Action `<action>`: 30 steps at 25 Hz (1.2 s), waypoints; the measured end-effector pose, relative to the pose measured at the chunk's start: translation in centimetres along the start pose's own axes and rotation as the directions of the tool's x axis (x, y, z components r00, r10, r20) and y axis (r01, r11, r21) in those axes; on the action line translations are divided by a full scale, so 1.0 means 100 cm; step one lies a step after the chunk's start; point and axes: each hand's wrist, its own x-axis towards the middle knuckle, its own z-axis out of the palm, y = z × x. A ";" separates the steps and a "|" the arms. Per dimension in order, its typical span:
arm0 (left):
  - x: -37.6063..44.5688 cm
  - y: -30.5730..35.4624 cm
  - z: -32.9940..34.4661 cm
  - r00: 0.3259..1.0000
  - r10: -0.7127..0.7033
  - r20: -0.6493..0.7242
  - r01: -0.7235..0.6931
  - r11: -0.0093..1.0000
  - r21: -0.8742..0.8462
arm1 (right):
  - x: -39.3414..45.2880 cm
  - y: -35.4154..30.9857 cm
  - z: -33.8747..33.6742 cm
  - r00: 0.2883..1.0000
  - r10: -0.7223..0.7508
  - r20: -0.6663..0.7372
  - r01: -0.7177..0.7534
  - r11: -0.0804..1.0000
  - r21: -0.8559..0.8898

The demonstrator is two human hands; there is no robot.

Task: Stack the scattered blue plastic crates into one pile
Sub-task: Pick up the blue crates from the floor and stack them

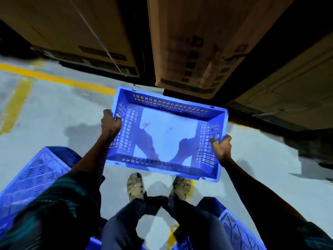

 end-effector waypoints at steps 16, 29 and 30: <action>0.190 -0.112 0.189 0.997 0.076 0.008 -0.075 0.991 -0.110 | 0.183 0.093 0.176 0.987 -0.081 -0.137 0.091 0.993 0.071; 0.215 -0.119 0.199 0.981 0.077 0.180 -0.094 0.992 0.084 | 0.203 0.086 0.186 0.997 0.017 -0.069 -0.010 0.994 0.109; 0.214 -0.119 0.198 0.979 0.080 0.188 -0.103 0.988 0.118 | 0.203 0.083 0.186 0.998 0.023 -0.061 -0.018 0.996 0.089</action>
